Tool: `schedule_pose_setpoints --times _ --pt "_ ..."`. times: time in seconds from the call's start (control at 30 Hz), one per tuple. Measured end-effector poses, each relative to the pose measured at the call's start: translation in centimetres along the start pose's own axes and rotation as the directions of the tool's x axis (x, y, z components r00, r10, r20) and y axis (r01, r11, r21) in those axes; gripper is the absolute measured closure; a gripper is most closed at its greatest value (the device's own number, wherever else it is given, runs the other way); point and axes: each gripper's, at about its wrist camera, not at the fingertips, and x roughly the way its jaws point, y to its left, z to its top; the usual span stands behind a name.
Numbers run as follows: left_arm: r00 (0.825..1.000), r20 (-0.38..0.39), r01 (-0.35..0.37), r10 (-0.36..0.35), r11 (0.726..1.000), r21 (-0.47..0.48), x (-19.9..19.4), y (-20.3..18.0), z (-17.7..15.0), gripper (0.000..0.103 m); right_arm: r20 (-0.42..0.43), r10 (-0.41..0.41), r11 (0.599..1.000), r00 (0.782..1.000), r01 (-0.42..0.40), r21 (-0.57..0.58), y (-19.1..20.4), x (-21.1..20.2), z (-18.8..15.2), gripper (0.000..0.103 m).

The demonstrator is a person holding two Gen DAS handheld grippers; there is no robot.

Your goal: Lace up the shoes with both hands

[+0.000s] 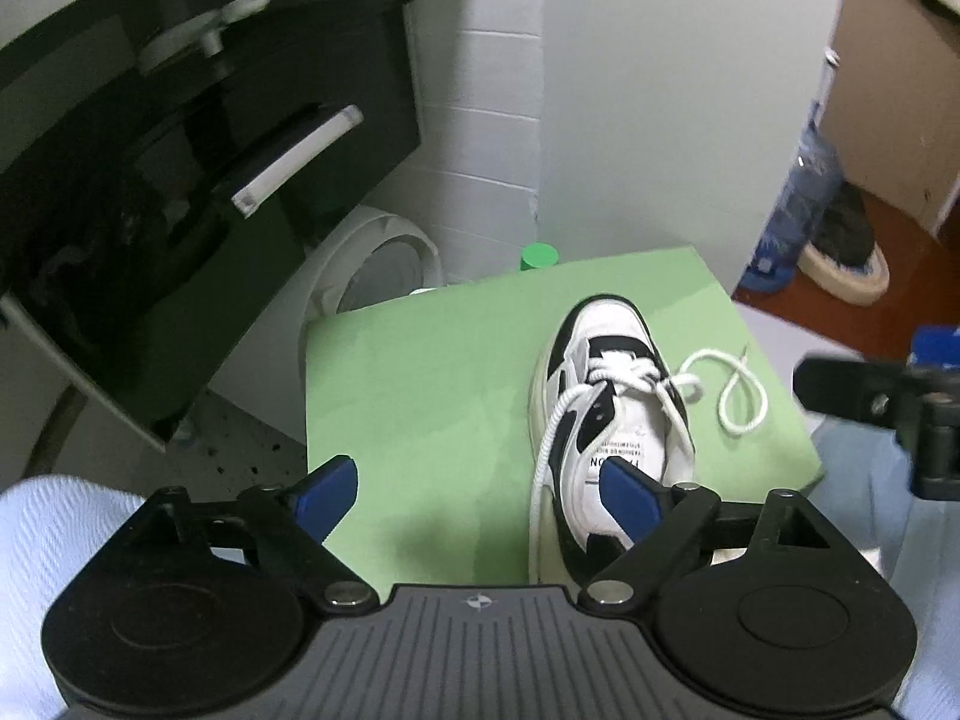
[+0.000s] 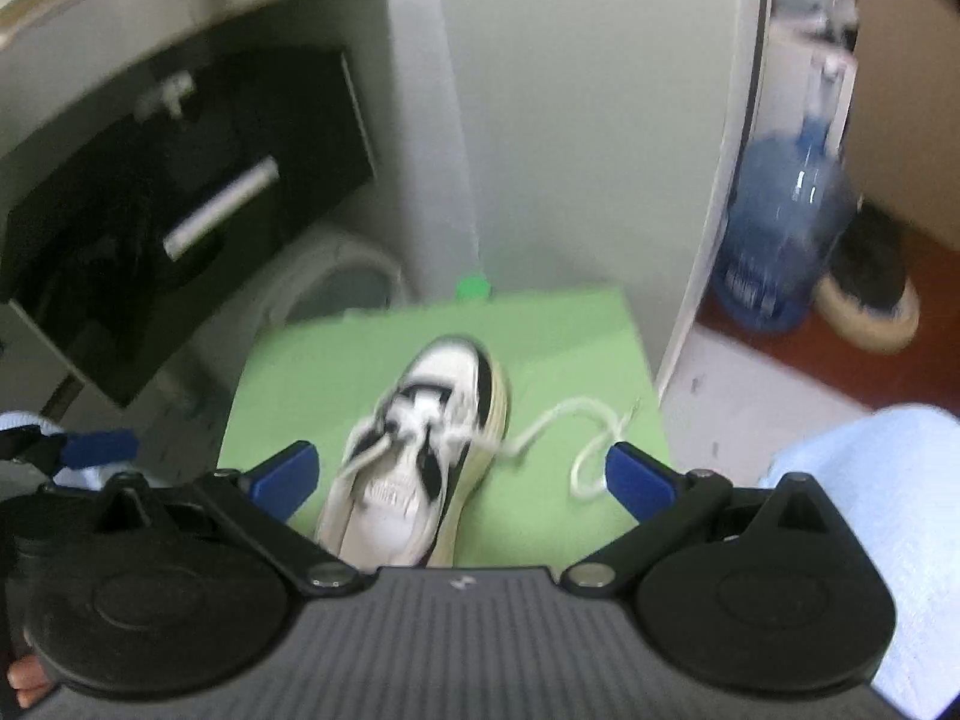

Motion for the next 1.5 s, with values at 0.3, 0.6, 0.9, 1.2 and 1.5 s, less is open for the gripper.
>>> schedule_pose_setpoints --times 0.3,0.6,0.9,1.2,1.5 --pt "0.994 -0.082 0.073 -0.069 0.997 0.038 4.4 -1.3 0.9 0.065 -0.107 0.055 0.998 0.993 -0.054 0.013 -0.2 3.5 -0.5 0.023" --pt "0.96 -0.165 0.226 -0.228 0.974 -0.034 9.5 -0.3 2.1 0.094 -0.308 0.123 0.99 0.943 -0.095 0.104 -0.8 11.3 -0.9 0.075" --pt "0.915 -0.155 0.358 -0.371 0.927 -0.107 8.3 1.0 2.0 0.097 -0.342 0.133 0.985 0.93 -0.087 0.147 -1.5 13.7 -1.4 0.08" --pt "0.887 -0.188 0.413 -0.422 0.907 -0.086 10.1 -1.2 2.3 0.094 -0.296 0.094 0.987 0.951 -0.051 0.15 -2.5 13.4 -0.4 0.086" --pt "0.895 -0.194 0.391 -0.402 0.915 -0.094 10.1 -1.2 2.3 0.084 -0.274 0.18 0.977 0.945 -0.14 0.16 -4.6 11.1 1.0 0.062"
